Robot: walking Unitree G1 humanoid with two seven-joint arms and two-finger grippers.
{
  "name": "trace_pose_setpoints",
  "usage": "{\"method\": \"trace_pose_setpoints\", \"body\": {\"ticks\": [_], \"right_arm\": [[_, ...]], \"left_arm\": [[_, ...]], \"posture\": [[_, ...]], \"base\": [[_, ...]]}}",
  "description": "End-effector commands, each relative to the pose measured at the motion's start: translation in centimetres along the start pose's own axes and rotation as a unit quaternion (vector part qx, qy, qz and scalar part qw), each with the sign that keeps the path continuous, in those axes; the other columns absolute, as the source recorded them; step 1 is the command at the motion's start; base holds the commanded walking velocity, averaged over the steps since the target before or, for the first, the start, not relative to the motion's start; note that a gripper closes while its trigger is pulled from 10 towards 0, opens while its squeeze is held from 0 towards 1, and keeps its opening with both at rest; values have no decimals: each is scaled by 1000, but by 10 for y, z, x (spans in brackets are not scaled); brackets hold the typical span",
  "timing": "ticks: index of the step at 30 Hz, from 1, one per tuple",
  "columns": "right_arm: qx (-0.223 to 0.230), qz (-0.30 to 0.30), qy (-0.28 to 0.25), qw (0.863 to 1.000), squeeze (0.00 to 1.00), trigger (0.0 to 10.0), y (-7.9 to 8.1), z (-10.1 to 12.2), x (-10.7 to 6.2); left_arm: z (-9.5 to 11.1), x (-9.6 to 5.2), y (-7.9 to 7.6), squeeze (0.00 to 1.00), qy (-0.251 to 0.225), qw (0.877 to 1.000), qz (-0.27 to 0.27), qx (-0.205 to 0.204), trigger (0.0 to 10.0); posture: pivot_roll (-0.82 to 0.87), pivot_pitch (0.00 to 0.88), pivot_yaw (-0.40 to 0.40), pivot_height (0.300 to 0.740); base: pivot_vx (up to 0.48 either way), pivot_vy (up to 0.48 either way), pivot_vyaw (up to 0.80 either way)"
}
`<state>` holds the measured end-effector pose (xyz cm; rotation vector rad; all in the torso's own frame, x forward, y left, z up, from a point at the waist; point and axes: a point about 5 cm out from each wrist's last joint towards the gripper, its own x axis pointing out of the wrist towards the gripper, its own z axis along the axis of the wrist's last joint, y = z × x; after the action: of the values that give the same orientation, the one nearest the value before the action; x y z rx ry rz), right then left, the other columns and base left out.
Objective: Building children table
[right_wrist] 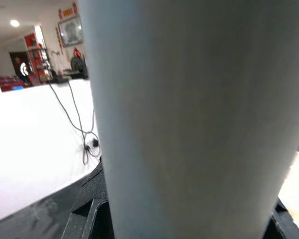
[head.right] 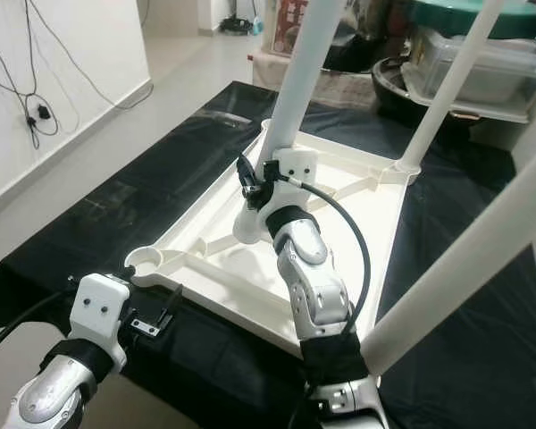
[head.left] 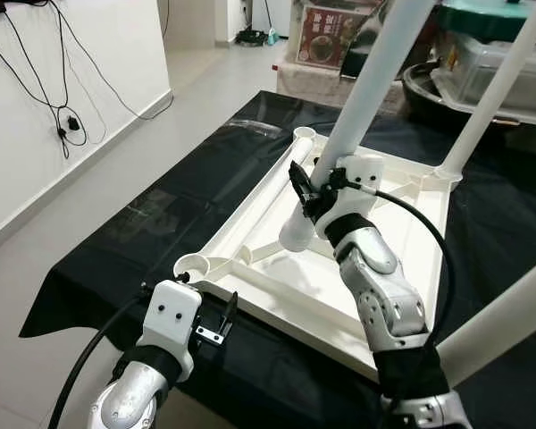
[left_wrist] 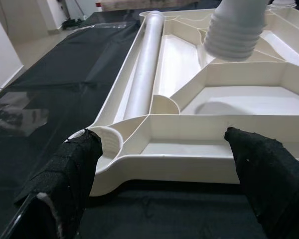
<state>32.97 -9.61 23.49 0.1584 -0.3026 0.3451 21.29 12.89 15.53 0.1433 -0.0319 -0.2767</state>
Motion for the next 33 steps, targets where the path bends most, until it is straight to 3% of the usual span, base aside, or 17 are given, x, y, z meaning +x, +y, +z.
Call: {"method": "trace_pose_setpoints", "body": {"ticks": [1,17,33], "right_arm": [[6,7,-10,1000,0,10000,3,1,-2],[-8,-2,-16,1000,0,10000,-1,2,-7],[-6,7,-9,1000,0,10000,-11,2,4]], "left_arm": [[-5,1,1,0,10,1000,3,-1,10000],[-6,4,1,0,9,1000,14,-2,10000],[-2,2,-1,0,6,1000,27,-4,10000]], "posture": [[231,6,-79,740],[226,0,-90,740],[232,45,-100,740]], "base": [[0,401,0],[0,476,0],[0,0,0]]}}
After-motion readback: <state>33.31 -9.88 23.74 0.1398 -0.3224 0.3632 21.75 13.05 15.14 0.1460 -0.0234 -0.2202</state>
